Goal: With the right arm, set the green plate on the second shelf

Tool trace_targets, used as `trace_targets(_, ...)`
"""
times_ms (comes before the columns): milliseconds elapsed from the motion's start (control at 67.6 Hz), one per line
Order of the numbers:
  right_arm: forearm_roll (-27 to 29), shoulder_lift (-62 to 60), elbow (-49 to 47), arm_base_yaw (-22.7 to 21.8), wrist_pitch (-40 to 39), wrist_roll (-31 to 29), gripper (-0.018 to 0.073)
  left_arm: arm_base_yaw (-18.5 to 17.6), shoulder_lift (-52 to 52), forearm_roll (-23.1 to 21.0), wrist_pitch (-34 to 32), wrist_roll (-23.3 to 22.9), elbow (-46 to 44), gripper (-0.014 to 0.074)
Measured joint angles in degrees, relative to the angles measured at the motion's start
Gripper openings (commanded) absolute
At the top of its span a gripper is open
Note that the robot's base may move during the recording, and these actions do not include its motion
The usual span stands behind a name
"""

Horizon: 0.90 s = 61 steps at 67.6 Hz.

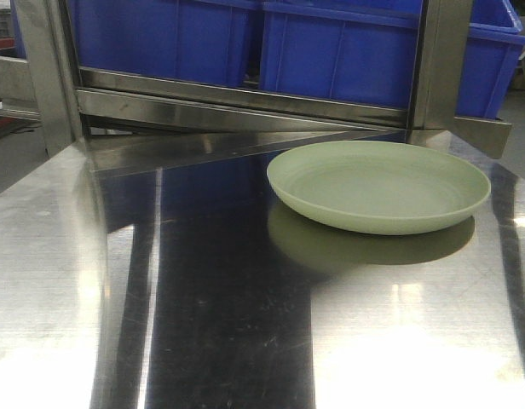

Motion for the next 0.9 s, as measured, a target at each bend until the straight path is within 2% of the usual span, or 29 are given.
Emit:
trace_targets(192, 0.0, 0.0, 0.0, 0.0, -0.7, 0.0, 0.0048, 0.0, 0.0, 0.0, 0.0, 0.0, 0.0, 0.0131)
trace_targets(340, 0.5, 0.0, -0.1, 0.0, -8.0, 0.3, 0.0048, 0.0, 0.0, 0.0, 0.0, 0.0, 0.0, 0.0131)
trace_targets(503, 0.0, 1.5, -6.1, 0.0, -8.6, 0.6, 0.0048, 0.0, 0.0, 0.0, 0.0, 0.0, 0.0, 0.0131)
trace_targets(636, 0.0, 9.2, -13.8, 0.0, -5.4, 0.6, 0.0048, 0.0, 0.0, 0.0, 0.0, 0.0, 0.0, 0.0131)
trace_targets(769, 0.0, 22.6, -21.6, 0.0, -1.9, 0.7, 0.0048, 0.0, 0.0, 0.0, 0.0, 0.0, 0.0, 0.0131)
trace_targets(902, 0.0, 36.5, -30.3, 1.9, 9.0, 0.7, 0.0048, 0.0, 0.0, 0.0, 0.0, 0.0, 0.0, 0.0131)
